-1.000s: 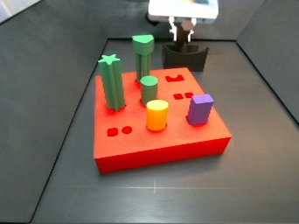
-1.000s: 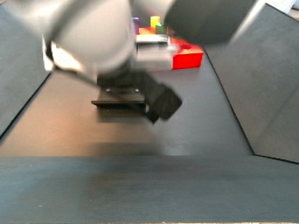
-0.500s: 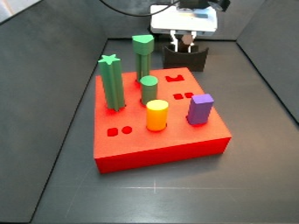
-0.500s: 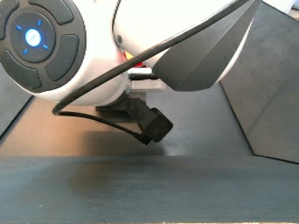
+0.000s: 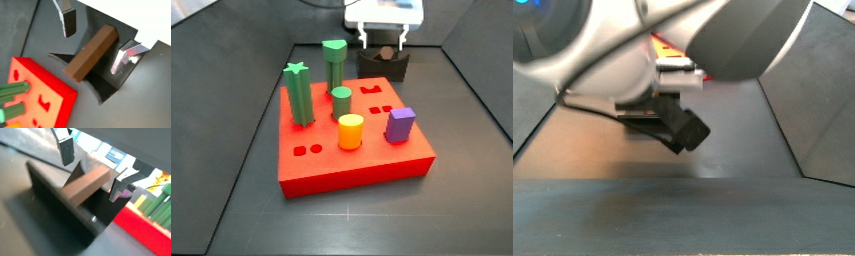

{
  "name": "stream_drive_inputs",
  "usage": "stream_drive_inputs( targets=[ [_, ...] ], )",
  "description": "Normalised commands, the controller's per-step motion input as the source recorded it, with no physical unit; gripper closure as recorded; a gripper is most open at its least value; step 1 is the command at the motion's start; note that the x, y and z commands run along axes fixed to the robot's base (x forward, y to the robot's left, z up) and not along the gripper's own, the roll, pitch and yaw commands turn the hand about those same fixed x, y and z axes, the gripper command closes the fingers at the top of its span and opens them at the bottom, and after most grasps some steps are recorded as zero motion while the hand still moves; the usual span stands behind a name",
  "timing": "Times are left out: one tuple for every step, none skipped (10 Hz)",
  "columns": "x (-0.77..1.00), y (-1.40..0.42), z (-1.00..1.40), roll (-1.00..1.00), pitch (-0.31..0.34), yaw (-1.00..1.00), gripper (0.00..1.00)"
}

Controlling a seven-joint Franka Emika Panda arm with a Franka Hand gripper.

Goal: Pick up the hexagon object. Move up. Place the hexagon object on the fixture. Regrasp the hexagon object. Move to above the board. Insert the hexagon object.
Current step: Regrasp the hexagon object.

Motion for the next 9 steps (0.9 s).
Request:
stream_drive_inputs(
  targets=[
    [-0.04, -0.01, 1.00, 0.05, -0.023, 0.02, 0.00],
    [-0.04, -0.01, 0.92, 0.05, -0.002, 0.03, 0.00],
    [-0.03, 0.00, 0.70, 0.05, 0.025, 0.03, 0.00],
    [-0.03, 0.00, 0.52, 0.05, 0.050, 0.04, 0.00],
    [-0.03, 0.00, 0.35, 0.05, 0.069, 0.03, 0.00],
    [-0.08, -1.00, 0.95, 1.00, 0.062, 0.02, 0.00],
    [-0.08, -1.00, 0.89, 1.00, 0.060, 0.02, 0.00],
    [-0.10, -1.00, 0.85, 1.00, 0.049, 0.02, 0.00],
    [-0.13, -1.00, 0.79, 1.00, 0.040, 0.02, 0.00]
  ],
)
